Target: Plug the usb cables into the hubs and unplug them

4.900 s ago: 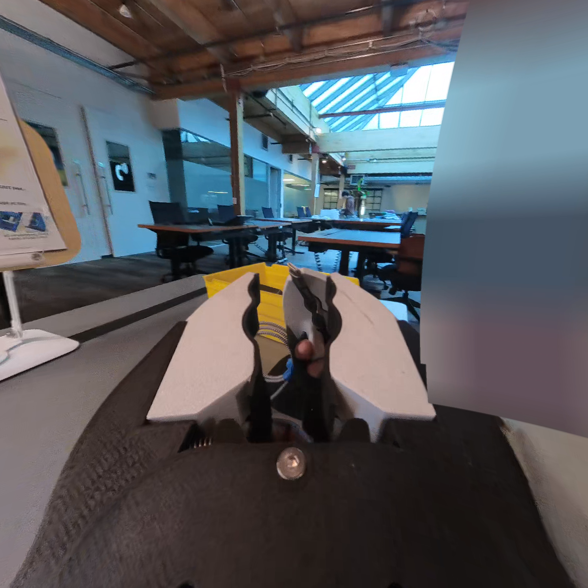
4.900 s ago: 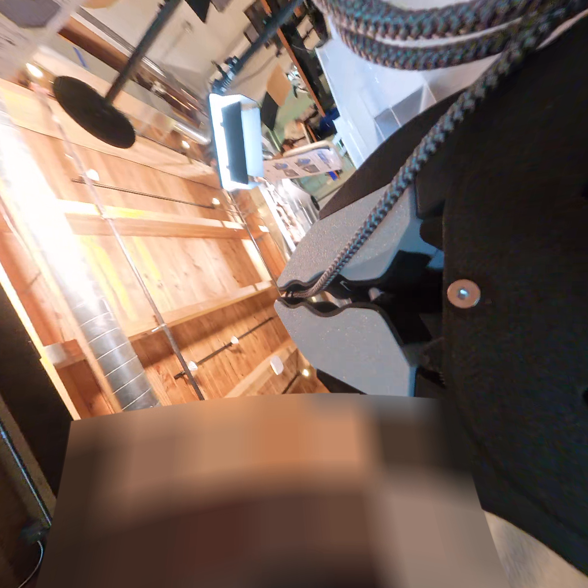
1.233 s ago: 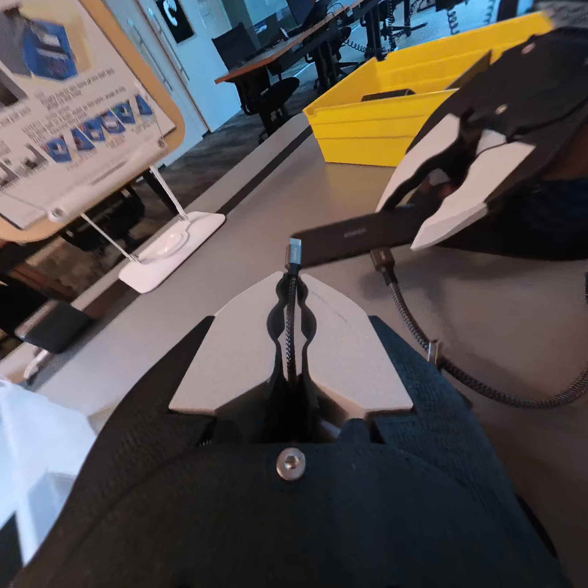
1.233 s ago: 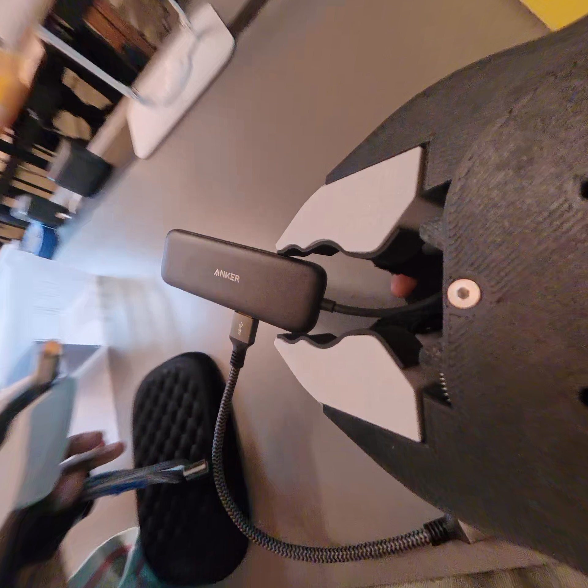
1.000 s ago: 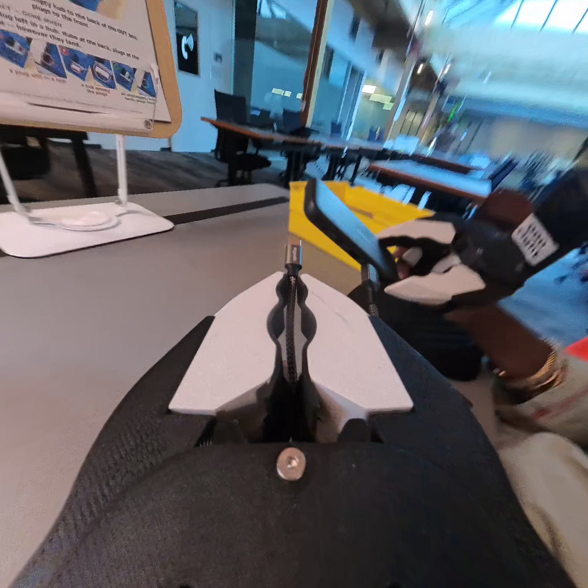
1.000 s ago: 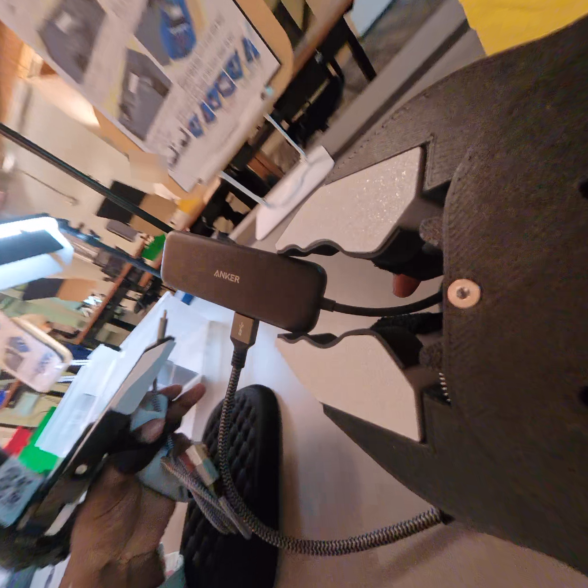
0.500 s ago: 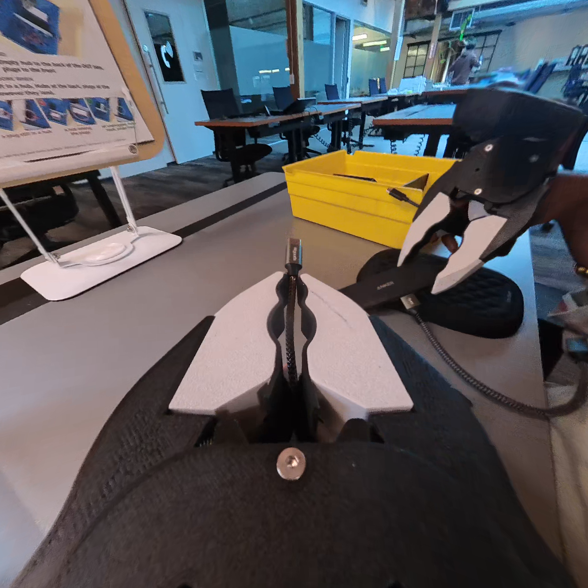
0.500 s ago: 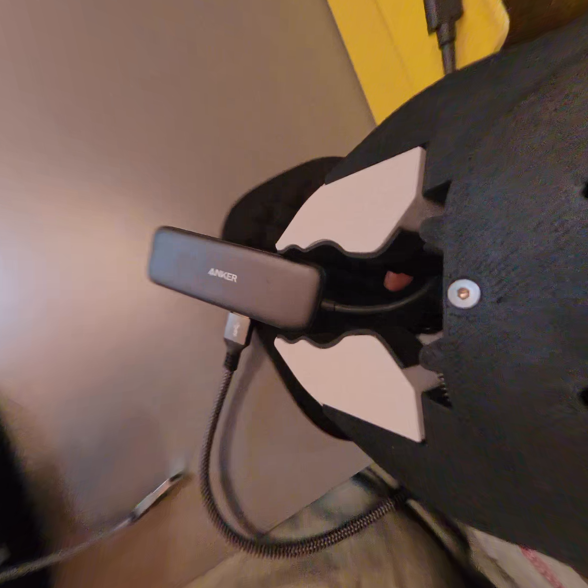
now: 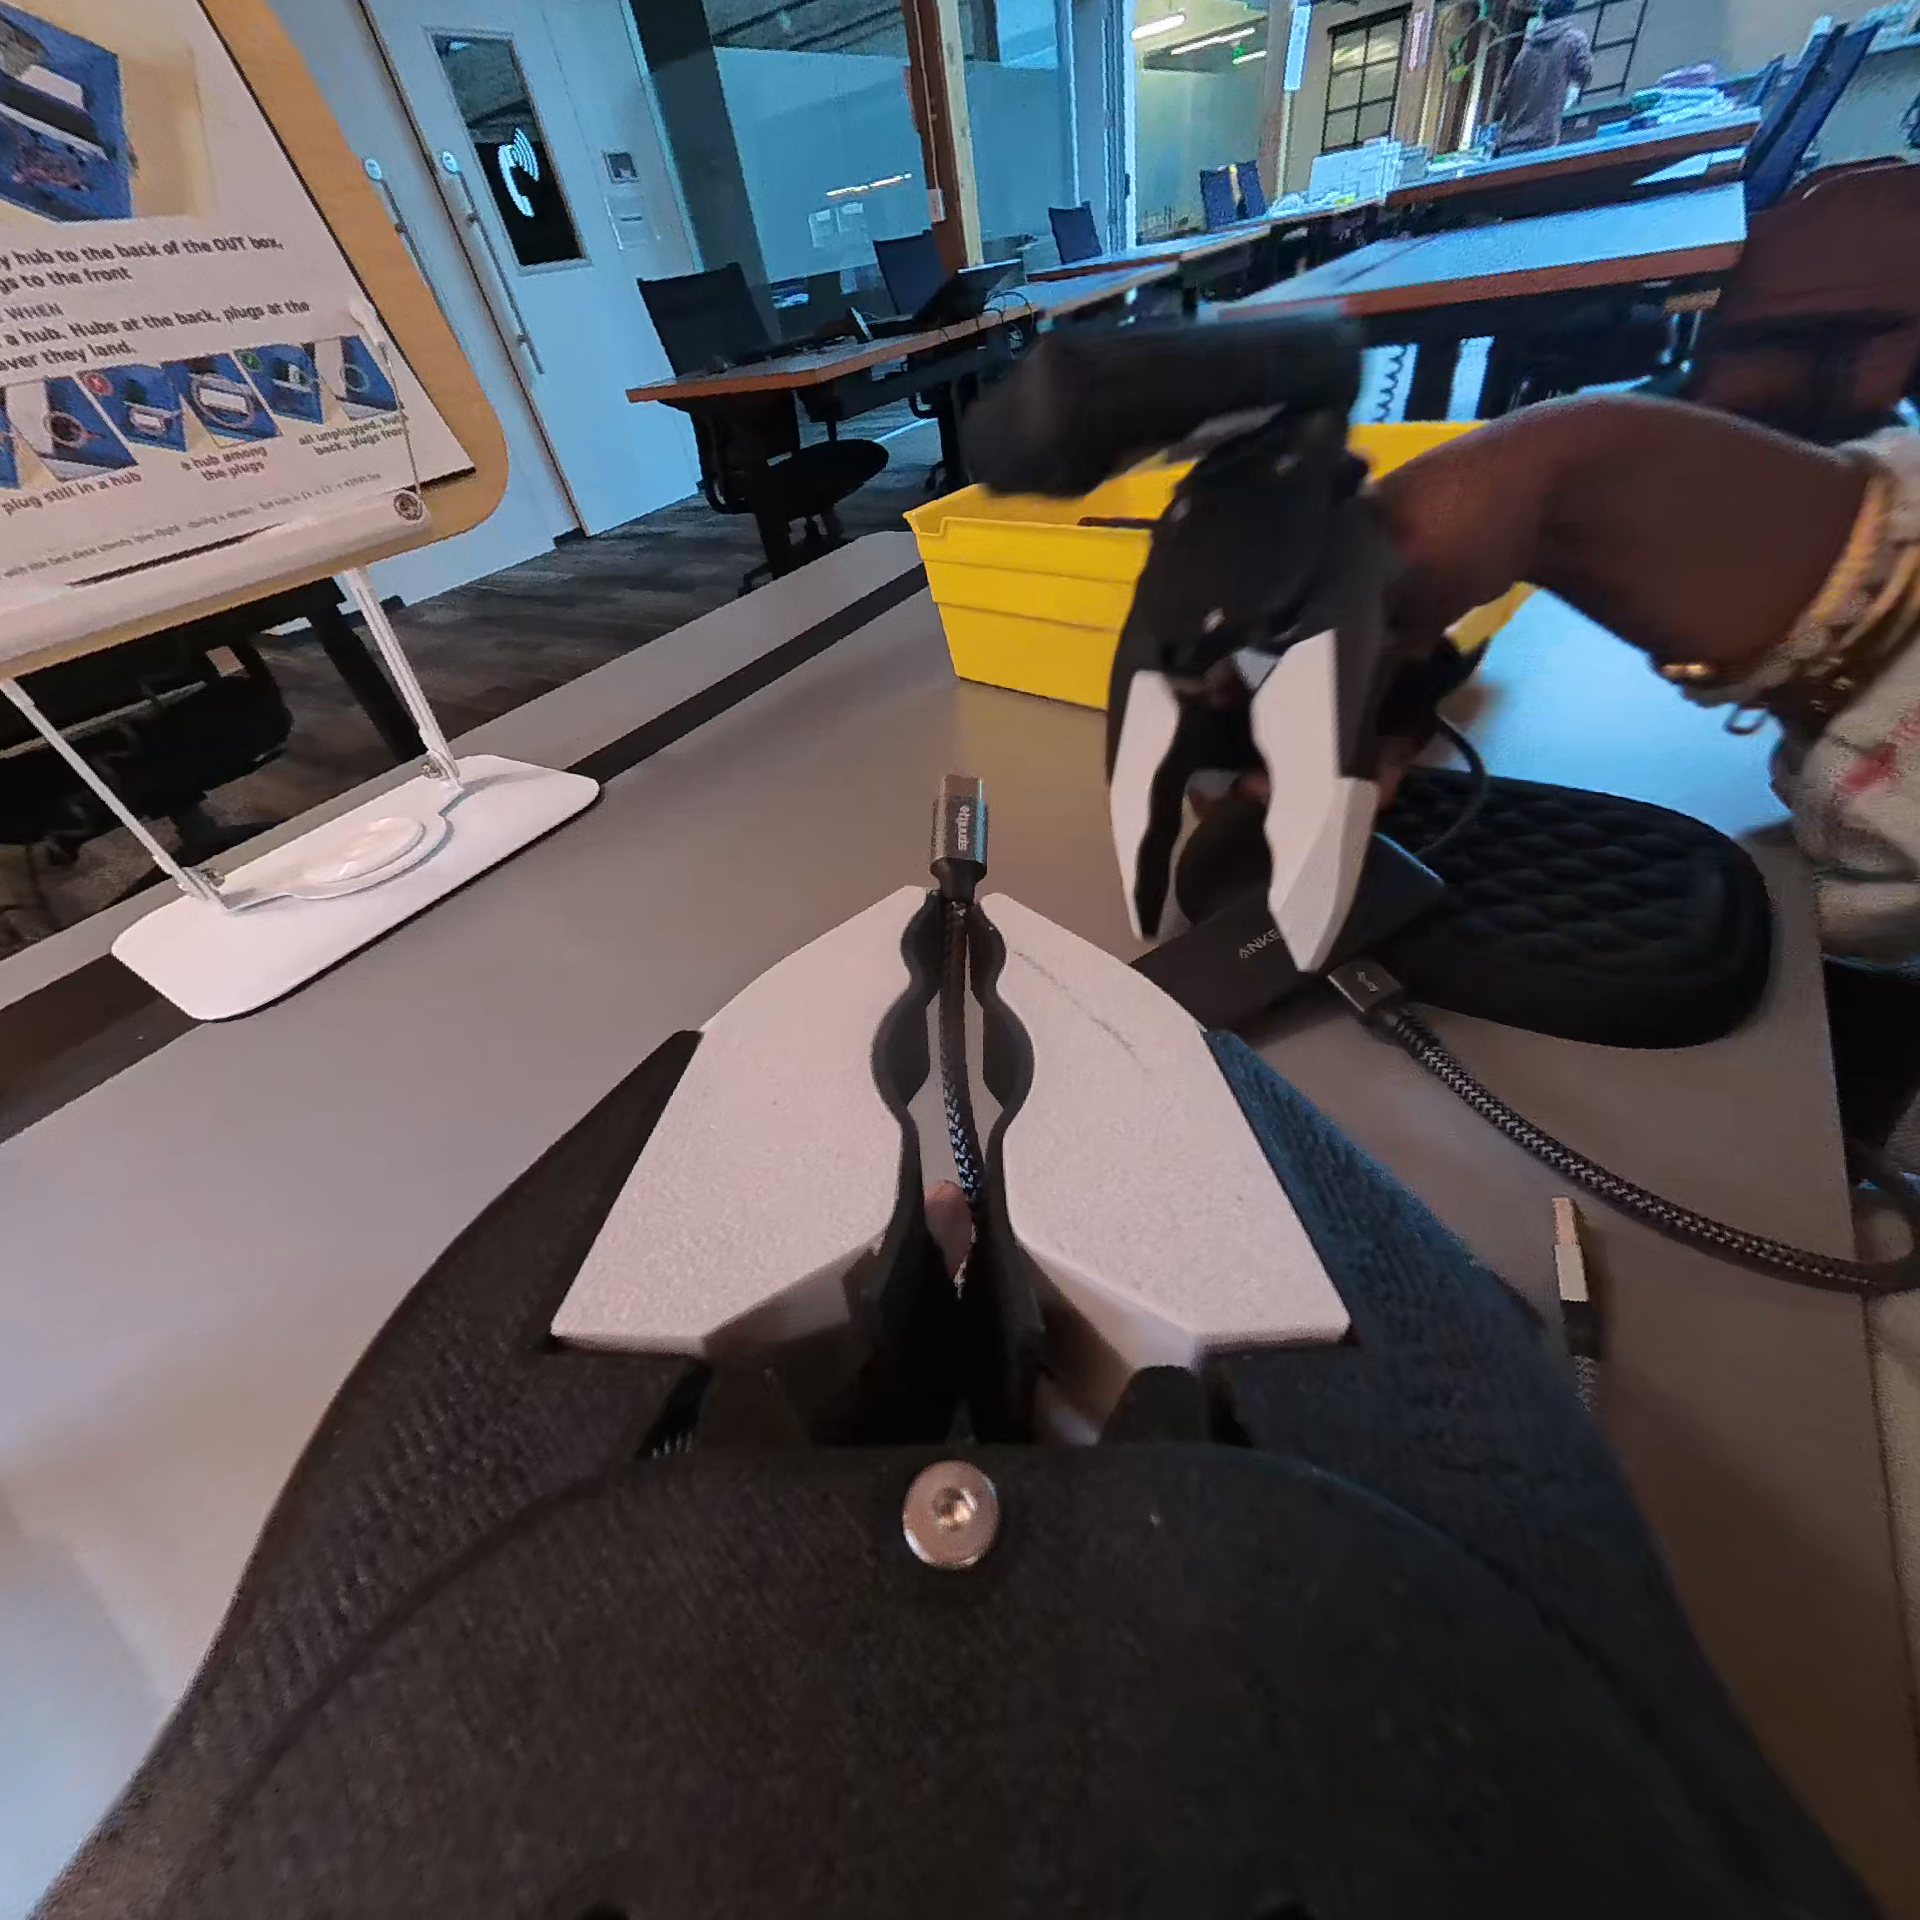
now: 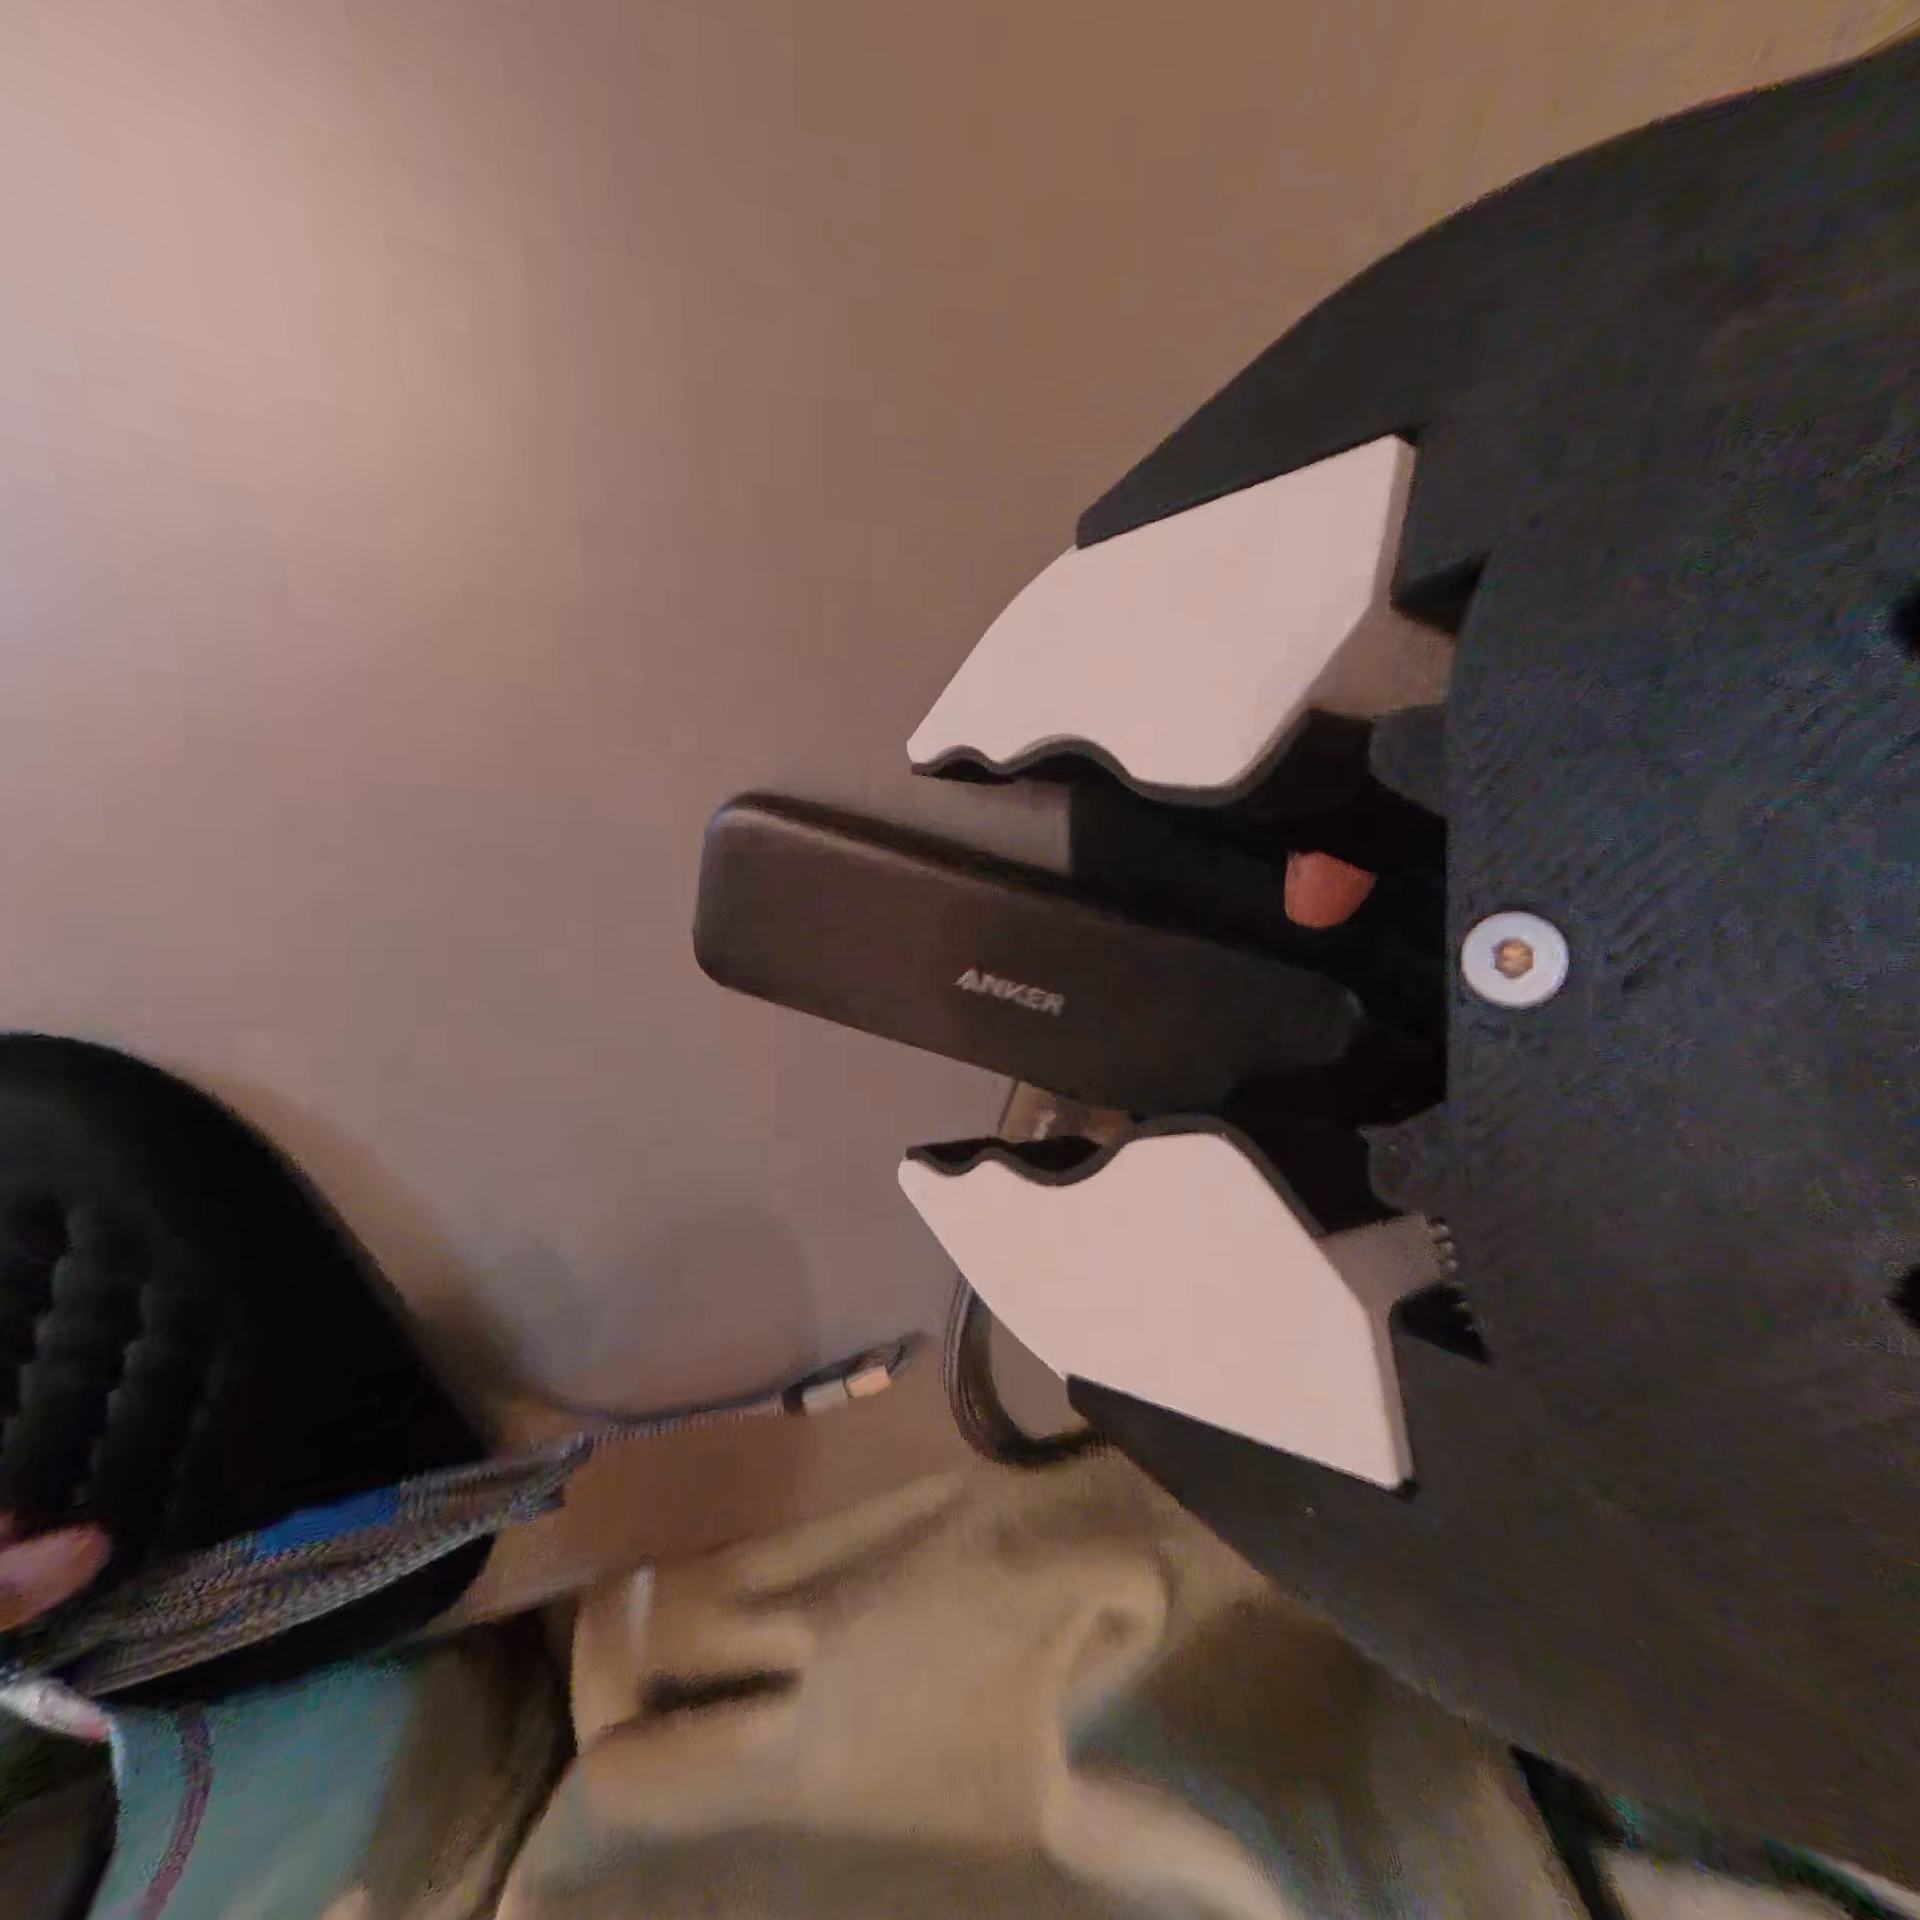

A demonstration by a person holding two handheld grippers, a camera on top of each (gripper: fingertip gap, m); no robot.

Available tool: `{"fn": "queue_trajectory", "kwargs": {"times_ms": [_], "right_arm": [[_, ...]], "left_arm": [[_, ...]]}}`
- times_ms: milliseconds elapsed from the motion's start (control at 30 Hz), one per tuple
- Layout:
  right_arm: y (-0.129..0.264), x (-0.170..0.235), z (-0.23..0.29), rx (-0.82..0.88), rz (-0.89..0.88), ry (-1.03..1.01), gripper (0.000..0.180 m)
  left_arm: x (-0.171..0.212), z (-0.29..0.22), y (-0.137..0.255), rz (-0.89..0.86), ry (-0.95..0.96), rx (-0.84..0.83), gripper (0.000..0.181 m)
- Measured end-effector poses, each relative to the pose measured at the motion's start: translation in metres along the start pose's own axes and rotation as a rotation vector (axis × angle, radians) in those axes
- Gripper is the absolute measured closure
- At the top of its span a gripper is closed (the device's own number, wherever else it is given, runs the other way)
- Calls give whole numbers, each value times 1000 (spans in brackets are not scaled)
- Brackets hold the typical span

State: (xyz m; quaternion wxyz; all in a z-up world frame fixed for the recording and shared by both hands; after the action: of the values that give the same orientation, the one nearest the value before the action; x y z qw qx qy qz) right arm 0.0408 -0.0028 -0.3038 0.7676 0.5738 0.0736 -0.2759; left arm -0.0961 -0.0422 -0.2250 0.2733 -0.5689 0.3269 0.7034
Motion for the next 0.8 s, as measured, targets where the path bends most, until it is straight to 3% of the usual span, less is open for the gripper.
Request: {"fn": "queue_trajectory", "kwargs": {"times_ms": [200,433,533,667,733,800], "right_arm": [[-20,-1,7,-380,82,-139,157],[-18,12,52,-570,172,-10,160],[-29,24,70,-504,259,61,150],[-39,35,107,-514,314,197,158],[-28,25,110,-523,225,170,164],[-5,6,95,-472,23,121,166]], "left_arm": [[3,1,-1,7,13,3,176],[12,-5,-8,76,-17,33,176],[13,-6,-9,81,-23,32,176],[12,-4,-7,72,-24,29,176],[10,-4,-6,56,-28,30,176],[3,1,0,16,-50,-5,176]]}}
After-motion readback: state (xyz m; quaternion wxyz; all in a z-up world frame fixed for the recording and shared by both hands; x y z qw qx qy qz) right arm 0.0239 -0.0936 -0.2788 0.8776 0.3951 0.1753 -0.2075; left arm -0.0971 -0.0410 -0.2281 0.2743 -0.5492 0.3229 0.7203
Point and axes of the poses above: each gripper's, where its closed fingertips meet, y back along the fingers, x out of its underside, z = x × y across the jaws, the point moved 3 cm from there along y, back along the fingers, and after that the axes turned 5 degrees about x, right-handed, at the moved point
